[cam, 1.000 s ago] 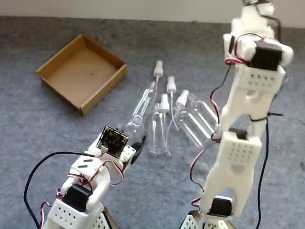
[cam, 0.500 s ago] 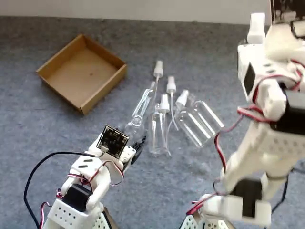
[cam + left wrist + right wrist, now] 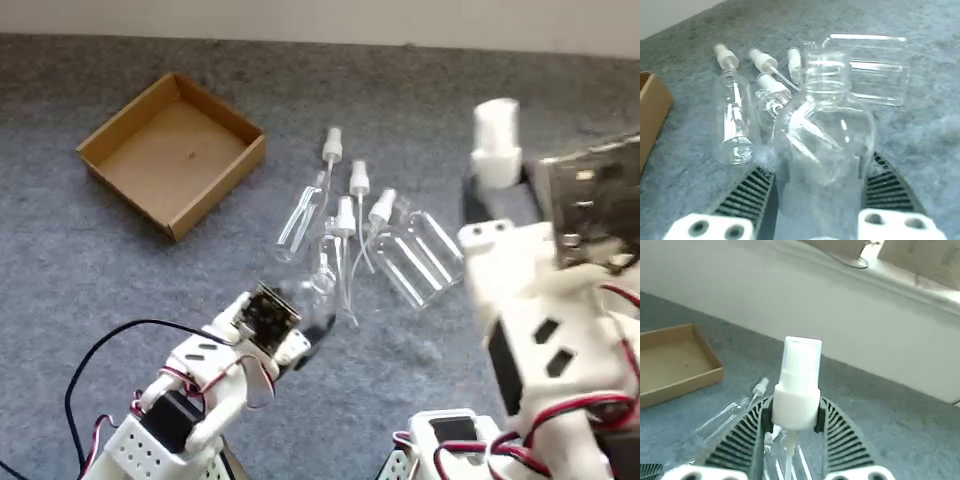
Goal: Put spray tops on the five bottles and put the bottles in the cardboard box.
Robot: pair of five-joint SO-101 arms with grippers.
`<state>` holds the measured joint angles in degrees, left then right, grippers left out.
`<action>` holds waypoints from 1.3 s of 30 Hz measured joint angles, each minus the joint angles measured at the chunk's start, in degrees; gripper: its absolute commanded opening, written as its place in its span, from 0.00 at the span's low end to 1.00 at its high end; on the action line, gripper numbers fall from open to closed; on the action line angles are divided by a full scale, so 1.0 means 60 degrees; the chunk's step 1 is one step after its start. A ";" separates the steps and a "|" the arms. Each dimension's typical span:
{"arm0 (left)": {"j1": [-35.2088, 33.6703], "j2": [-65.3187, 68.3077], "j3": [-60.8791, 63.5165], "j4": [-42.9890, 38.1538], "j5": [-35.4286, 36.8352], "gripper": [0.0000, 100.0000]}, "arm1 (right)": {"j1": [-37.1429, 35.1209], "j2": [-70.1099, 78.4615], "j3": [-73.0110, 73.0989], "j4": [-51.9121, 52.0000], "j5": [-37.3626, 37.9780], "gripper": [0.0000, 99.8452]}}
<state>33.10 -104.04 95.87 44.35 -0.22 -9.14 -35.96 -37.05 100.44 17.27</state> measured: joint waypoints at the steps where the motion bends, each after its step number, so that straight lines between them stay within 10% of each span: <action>1: 0.0176 0.0000 0.0000 0.0103 0.0000 0.07 | -0.0234 -0.0161 0.0410 -0.0015 0.0000 0.01; 23: 0.0484 0.0000 0.0000 0.0190 0.0000 0.07 | -0.1451 -0.4952 1.2308 -0.7487 -0.4088 0.01; 39: 0.0484 0.0000 0.0000 0.0190 0.0000 0.07 | -0.1538 -0.7297 1.5150 -1.0066 -0.6256 0.01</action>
<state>36.00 -104.04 95.87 45.49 -0.22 -18.37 -79.74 53.85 40.04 -20.26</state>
